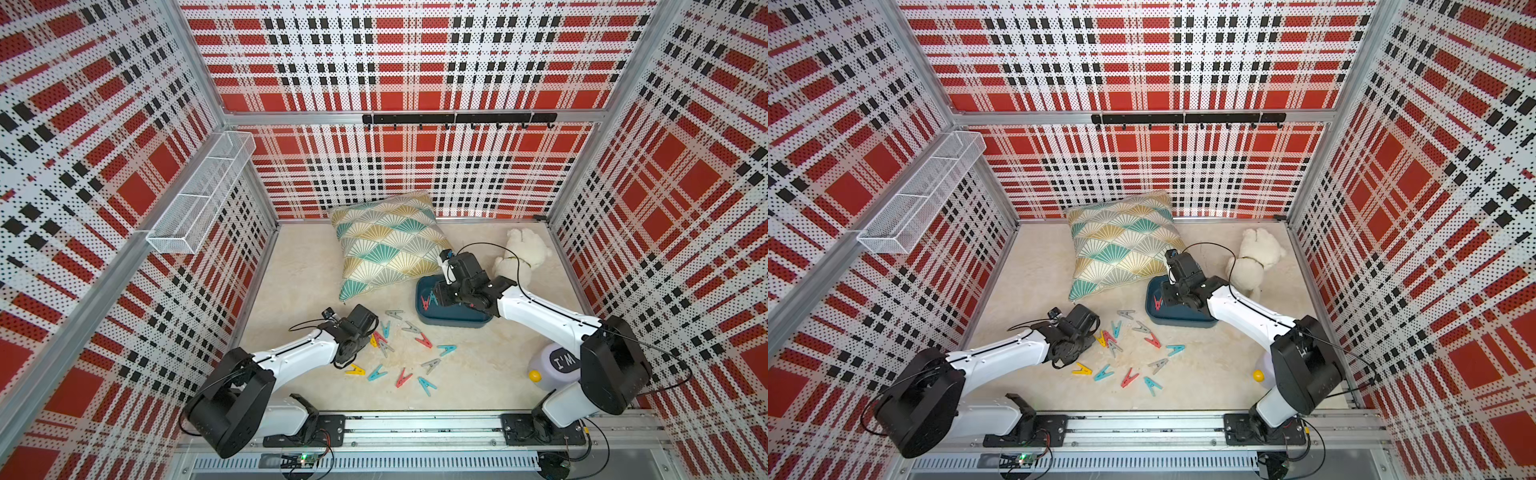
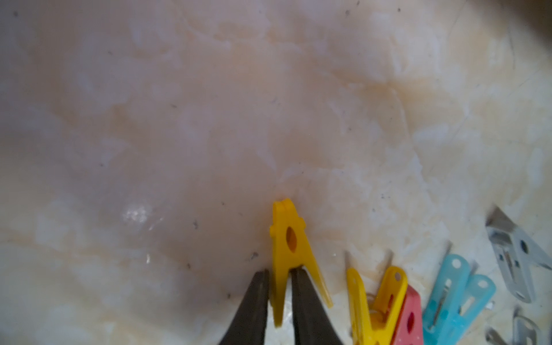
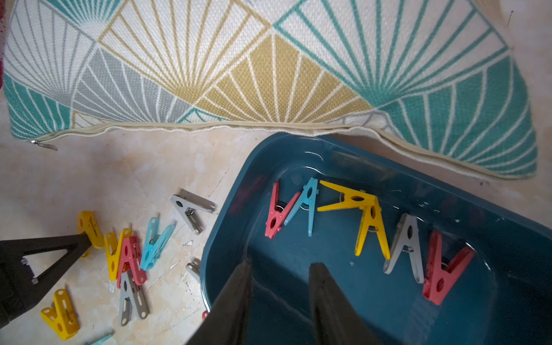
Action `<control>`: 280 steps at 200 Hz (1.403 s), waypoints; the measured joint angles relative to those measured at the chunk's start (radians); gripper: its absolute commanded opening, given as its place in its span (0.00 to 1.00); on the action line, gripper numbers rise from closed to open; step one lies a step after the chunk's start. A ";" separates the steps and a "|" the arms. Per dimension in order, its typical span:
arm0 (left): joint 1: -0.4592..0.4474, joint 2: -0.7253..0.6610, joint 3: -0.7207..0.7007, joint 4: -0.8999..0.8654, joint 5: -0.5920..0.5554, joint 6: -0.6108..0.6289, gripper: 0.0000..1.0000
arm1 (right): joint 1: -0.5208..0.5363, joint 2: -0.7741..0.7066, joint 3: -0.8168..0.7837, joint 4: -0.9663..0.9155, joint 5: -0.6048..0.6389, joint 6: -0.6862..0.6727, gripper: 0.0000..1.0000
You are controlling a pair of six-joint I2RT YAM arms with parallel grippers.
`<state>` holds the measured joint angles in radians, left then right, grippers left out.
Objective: Put the clothespins into the storage box
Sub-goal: Pick up the clothespin from the center of the board, then place the clothespin in the storage box.
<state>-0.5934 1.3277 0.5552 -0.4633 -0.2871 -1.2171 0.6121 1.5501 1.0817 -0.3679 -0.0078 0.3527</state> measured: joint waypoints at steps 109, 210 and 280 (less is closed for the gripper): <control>0.016 -0.024 0.000 0.013 0.015 0.086 0.03 | 0.000 -0.054 -0.021 -0.011 0.032 0.005 0.41; -0.219 0.046 0.472 -0.079 -0.140 0.281 0.00 | -0.183 -0.221 -0.103 -0.051 0.073 0.007 0.43; -0.310 0.472 0.815 -0.061 -0.093 0.554 0.00 | -0.211 -0.233 -0.142 -0.065 0.094 0.051 0.43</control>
<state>-0.9035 1.7992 1.3701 -0.5243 -0.3798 -0.6632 0.4015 1.3174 0.9398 -0.4328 0.0864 0.4042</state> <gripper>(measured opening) 0.082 0.431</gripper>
